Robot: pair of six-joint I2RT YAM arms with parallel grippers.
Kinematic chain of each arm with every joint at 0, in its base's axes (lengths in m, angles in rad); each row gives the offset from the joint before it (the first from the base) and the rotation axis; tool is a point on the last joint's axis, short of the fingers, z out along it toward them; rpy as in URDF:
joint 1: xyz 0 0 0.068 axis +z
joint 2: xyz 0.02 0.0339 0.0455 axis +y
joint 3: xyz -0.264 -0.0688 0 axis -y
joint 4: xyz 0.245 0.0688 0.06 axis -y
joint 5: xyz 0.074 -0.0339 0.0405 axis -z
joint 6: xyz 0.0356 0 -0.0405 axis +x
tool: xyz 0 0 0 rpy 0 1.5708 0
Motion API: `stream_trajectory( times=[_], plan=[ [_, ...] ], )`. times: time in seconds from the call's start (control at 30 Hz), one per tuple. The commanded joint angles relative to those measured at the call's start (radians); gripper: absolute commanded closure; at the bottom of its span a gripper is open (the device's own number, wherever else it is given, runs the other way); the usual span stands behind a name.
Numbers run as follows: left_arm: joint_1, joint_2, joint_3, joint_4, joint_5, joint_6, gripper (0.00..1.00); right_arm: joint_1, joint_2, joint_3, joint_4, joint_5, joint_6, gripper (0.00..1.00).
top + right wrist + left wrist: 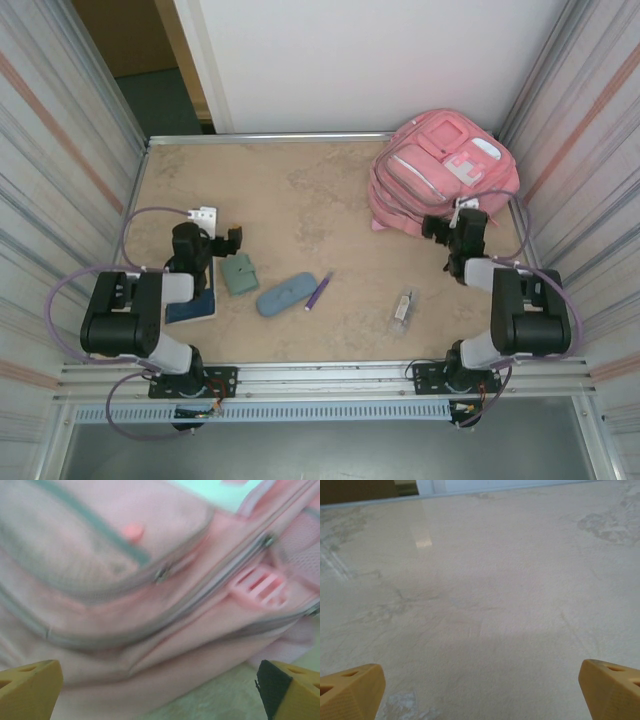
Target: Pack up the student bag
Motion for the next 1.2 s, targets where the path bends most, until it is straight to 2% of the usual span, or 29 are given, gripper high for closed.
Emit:
stream_trajectory(
  times=[0.0,0.13,0.3,0.37,0.5,0.63,0.77,0.87,0.97,1.07,1.17],
  plan=[
    [-0.01,-0.128,0.016,-0.12,-0.045,0.026,0.01,0.002,-0.107,0.144,-0.33,0.132,0.074,0.01],
    [-0.044,-0.252,-0.007,-0.198,-0.071,0.053,0.01,0.001,-0.221,0.194,-0.479,0.18,0.152,0.01],
    [-0.122,-0.445,0.095,-0.556,-0.098,-0.073,0.01,-0.062,-0.335,0.289,-0.741,0.191,0.355,0.01],
    [-0.192,-0.505,0.138,-0.662,-0.094,-0.07,0.01,-0.112,-0.346,0.32,-0.825,0.132,0.428,0.01],
    [-0.354,-0.604,0.25,-0.868,-0.217,-0.079,0.01,-0.189,-0.335,0.361,-0.932,-0.052,0.499,0.01],
    [-0.383,-0.662,0.372,-1.084,-0.193,-0.175,0.01,-0.184,-0.332,0.352,-0.918,-0.238,0.486,0.01],
    [-0.377,-0.691,0.442,-1.251,-0.163,-0.271,0.01,-0.08,-0.312,0.334,-0.855,-0.378,0.388,0.02],
    [-0.361,-0.688,0.482,-1.354,-0.119,-0.292,0.01,0.063,-0.266,0.368,-0.872,-0.343,0.239,0.07],
    [-0.327,-0.635,0.516,-1.404,0.026,-0.196,0.01,0.198,-0.179,0.439,-0.931,-0.234,0.093,0.06],
    [-0.323,-0.564,0.506,-1.401,0.015,-0.198,0.01,0.25,-0.064,0.518,-0.964,-0.181,0.023,0.08],
    [-0.317,-0.502,0.529,-1.409,0.052,-0.215,0.01,0.251,0.065,0.607,-0.98,-0.198,-0.005,0.14]
  ],
)
